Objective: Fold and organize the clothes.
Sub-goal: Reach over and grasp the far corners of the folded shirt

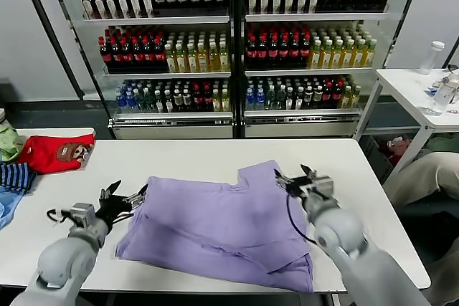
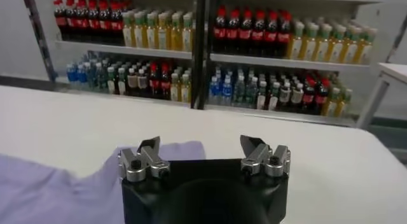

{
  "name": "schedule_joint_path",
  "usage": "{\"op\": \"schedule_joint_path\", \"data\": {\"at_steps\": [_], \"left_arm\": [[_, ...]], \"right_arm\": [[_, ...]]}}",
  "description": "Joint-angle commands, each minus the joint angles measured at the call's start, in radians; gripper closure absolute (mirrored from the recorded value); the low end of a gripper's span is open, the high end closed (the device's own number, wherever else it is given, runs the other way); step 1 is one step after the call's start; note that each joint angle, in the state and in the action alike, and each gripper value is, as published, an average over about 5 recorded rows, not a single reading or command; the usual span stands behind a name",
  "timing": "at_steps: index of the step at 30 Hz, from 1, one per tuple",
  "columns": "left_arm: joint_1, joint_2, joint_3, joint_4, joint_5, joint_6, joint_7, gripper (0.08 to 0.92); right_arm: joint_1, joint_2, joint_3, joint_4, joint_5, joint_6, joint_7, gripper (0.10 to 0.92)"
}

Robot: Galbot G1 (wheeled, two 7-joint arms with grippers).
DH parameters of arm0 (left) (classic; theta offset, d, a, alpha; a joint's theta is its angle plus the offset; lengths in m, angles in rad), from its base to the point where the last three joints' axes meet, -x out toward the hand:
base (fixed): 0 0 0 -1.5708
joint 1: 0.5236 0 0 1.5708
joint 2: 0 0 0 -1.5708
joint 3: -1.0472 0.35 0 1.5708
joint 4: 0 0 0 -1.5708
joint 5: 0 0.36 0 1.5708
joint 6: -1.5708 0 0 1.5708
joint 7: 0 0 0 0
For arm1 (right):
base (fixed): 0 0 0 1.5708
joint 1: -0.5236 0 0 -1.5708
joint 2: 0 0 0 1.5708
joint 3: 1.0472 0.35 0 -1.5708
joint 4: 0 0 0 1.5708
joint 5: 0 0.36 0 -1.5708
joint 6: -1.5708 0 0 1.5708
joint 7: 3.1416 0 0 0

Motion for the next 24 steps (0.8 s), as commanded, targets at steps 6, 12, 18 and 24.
{"op": "schedule_joint_path", "data": {"at_steps": [6,12,18,24], "left_arm": [[-0.296,-0.008,0.114,0.389,0.054,-0.007,0.225,0.177],[-0.306,-0.014,0.116,0.426,0.068,-0.015,0.234,0.177],[-0.286,-0.005,0.109,0.406,0.067,-0.014,0.259,0.177],[-0.289,-0.025,0.11,0.421,0.073,-0.033,0.272,0.183]], "right_arm": [[0.239,0.177,-0.113,-0.397,-0.026,-0.006,0.061,0.202],[0.236,0.206,-0.105,-0.441,-0.027,-0.005,0.104,0.203],[0.214,0.201,-0.103,-0.418,0.009,-0.006,0.14,0.203],[0.193,0.192,-0.105,-0.383,0.049,-0.006,0.162,0.205]]}}
